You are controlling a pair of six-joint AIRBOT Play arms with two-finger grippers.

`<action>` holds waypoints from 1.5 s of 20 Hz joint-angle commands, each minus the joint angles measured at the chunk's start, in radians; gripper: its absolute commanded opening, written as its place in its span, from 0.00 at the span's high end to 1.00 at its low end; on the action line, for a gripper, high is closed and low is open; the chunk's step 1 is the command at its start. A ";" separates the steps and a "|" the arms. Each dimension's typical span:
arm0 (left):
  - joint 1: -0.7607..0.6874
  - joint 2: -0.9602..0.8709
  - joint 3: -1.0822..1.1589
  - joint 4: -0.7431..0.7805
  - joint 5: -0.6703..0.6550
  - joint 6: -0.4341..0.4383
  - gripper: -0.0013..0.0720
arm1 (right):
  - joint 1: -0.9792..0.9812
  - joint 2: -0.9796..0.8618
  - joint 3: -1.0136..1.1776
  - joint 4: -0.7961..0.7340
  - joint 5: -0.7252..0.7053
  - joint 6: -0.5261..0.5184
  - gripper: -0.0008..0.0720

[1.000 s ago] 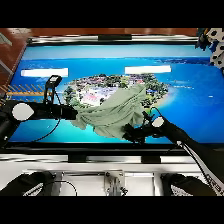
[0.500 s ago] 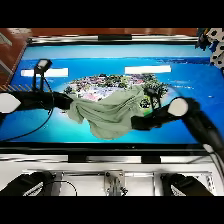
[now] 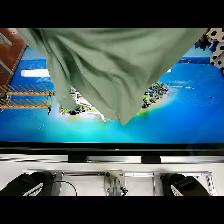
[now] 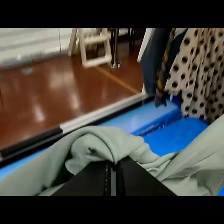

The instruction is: Fold the shirts.

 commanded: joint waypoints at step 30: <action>0.251 -0.306 -0.743 0.073 -0.571 -0.105 0.16 | -0.315 -0.649 -0.209 -0.018 0.652 -0.132 0.29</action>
